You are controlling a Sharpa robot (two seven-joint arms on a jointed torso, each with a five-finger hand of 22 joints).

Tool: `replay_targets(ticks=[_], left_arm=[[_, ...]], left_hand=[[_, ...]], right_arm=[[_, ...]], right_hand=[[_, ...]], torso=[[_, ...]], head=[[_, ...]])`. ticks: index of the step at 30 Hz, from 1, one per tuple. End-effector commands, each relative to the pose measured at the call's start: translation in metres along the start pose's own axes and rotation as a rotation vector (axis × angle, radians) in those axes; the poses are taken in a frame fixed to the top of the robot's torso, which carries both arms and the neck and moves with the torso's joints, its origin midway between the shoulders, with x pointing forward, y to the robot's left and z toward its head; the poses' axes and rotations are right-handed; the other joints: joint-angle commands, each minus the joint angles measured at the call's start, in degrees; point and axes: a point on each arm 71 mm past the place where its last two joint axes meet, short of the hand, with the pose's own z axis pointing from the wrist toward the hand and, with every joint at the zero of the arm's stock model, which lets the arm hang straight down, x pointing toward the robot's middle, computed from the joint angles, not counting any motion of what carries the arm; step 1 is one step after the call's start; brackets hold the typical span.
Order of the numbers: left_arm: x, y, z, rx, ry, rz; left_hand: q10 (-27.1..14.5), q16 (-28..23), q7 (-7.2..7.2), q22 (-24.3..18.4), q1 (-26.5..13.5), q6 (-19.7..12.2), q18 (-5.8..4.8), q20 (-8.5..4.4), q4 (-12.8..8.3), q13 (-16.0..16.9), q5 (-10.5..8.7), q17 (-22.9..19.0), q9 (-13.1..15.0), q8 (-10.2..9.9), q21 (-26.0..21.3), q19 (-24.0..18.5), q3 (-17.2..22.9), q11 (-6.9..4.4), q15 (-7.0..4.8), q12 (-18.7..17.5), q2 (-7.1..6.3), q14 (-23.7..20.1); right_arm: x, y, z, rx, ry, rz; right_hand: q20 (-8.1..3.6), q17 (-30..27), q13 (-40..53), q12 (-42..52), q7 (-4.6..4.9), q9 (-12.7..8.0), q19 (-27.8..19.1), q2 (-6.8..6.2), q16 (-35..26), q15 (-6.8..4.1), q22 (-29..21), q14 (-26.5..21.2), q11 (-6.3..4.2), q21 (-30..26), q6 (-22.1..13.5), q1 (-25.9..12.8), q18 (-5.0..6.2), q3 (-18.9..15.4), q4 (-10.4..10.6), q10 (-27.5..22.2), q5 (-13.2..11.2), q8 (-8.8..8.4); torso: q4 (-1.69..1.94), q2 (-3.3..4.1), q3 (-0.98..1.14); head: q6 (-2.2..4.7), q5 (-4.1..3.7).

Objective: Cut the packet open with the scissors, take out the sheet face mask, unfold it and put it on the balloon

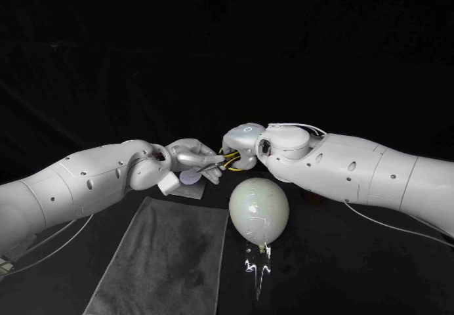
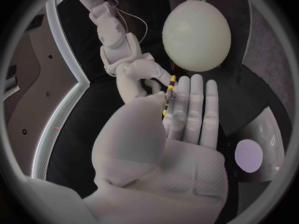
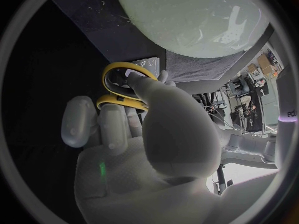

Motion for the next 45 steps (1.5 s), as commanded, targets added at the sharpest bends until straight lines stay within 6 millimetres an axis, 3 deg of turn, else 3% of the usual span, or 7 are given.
replay_targets(ticks=[1, 12, 19, 27, 31, 35, 45], left_arm=[[0.017, -0.021, 0.006, 0.098, 0.109, -0.03], [0.023, -0.029, 0.007, 0.124, 0.138, -0.071], [0.021, -0.029, 0.006, 0.125, 0.136, -0.081], [0.022, -0.029, 0.008, 0.117, 0.144, -0.079], [0.021, -0.028, 0.009, 0.107, 0.126, -0.082], [0.015, -0.027, 0.01, 0.101, 0.071, -0.112], [-0.004, -0.019, 0.003, 0.068, -0.054, -0.165]], left_hand=[[1.06, 0.24, -0.32, 0.1, 0.45, 0.29, 0.74, -0.04, -3.14, 0.08, 0.19, 0.07, 2.22, 0.36, 0.22, 0.33, 3.35, -0.68, -0.56, 0.29, -0.08, -0.04], [1.1, 0.29, -0.38, 0.14, 0.51, 0.26, 0.74, -0.07, -3.28, 0.11, 0.18, 0.14, 2.34, 0.42, 0.3, 0.36, 3.42, -0.72, -0.59, 0.31, -0.09, -0.03], [1.12, 0.31, -0.41, 0.16, 0.54, 0.25, 0.73, -0.08, -3.35, 0.12, 0.2, 0.17, 2.4, 0.46, 0.34, 0.38, 3.46, -0.74, -0.6, 0.32, -0.07, -0.03], [1.12, 0.33, -0.42, 0.18, 0.56, 0.23, 0.73, -0.09, -3.39, 0.13, 0.2, 0.19, 2.44, 0.47, 0.37, 0.39, 3.49, -0.75, -0.61, 0.33, -0.07, -0.03], [1.11, 0.33, -0.44, 0.19, 0.58, 0.21, 0.73, -0.1, -3.44, 0.13, 0.2, 0.21, 2.48, 0.48, 0.4, 0.39, 3.51, -0.76, -0.61, 0.32, -0.07, -0.05], [-0.38, -0.28, 0.17, 0.18, 0.04, -1.0, 0.6, 0.0, -3.15, -0.16, 0.22, 0.17, 2.64, -0.06, 0.35, -0.23, 4.0, -0.18, -0.1, -0.57, -0.26, -1.34], [-4.09, -0.99, 2.02, -0.5, -10.75, -3.43, 0.7, 1.22, 0.76, -0.5, 0.09, 0.56, 2.12, -2.36, -0.74, -1.82, -0.84, 1.64, 1.33, -1.59, -5.55, -3.39]], right_arm=[[0.008, 0.006, 0.002, -0.02, 0.062, -0.008], [0.011, 0.008, 0.001, -0.018, 0.069, 0.004], [0.011, 0.007, 0.001, -0.008, 0.059, 0.005], [0.012, 0.005, 0.001, 0.01, 0.065, 0.006], [0.012, 0.004, 0.001, 0.02, 0.07, -0.003], [0.012, 0.003, 0.002, 0.036, 0.062, -0.032], [0.008, 0.0, -0.002, 0.082, -0.031, -0.096]], right_hand=[[-0.04, -0.14, -0.06, 0.46, -0.12, 0.06, 0.46, 1.16, 0.48, 0.29, 0.39, 3.29, -0.34, 0.37, -1.25, -0.23, -0.57, 0.83, 0.2, 1.5, -0.2, -0.49], [-1.46, -0.77, 2.74, 7.04, -1.0, 2.26, 2.47, 6.5, 0.61, -2.13, 3.75, 2.97, -3.31, 3.39, 1.06, 1.21, -1.3, 3.0, -0.48, 18.57, -0.17, 2.05], [-2.49, -0.85, 7.46, 14.47, -2.14, 3.62, 2.17, 8.49, 0.74, -3.46, 3.74, 2.83, -4.76, 3.14, 0.97, -1.41, -1.23, 3.22, 1.41, 23.0, -0.2, 2.86], [-3.19, 7.07, 45.73, 53.73, -2.9, 7.19, 3.33, 9.21, 6.05, -3.89, 5.66, 4.37, -5.36, 4.56, 0.37, -4.49, -1.73, 4.73, 2.33, 23.88, -0.4, 4.53], [-3.22, 13.79, 74.84, 77.23, -3.78, 11.16, 2.87, 9.9, 9.84, -4.22, 5.55, 5.25, -5.8, 4.04, 1.46, -7.46, -1.6, 5.52, 4.38, 24.85, -0.27, 7.38], [-3.13, 15.7, 78.86, 80.25, -4.03, 15.08, 2.39, 9.25, 10.86, -4.14, 5.39, 5.47, -5.67, 3.44, 0.47, -8.75, -1.48, 6.79, 4.62, 24.62, -0.28, 9.7], [-3.1, 16.19, 80.0, 80.89, -4.98, 19.79, 2.6, 8.76, 11.11, -4.68, 5.88, 5.53, -6.65, 3.55, 2.25, -11.27, -1.54, 6.23, 7.16, 24.53, -0.21, 13.42]], torso=[[0.04, -0.04, -0.02], [-0.04, 0.01, 0.01], [-0.08, 0.05, 0.07], [-0.09, -0.02, 0.05], [-0.07, -0.05, 0.05], [-0.01, -0.11, 0.08], [-0.08, -0.08, 0.14]], head=[[0.01, 0.05], [0.12, 0.16], [0.13, 0.24], [0.07, 0.29], [0.08, 0.38], [0.1, 0.36], [0.34, 0.36]])
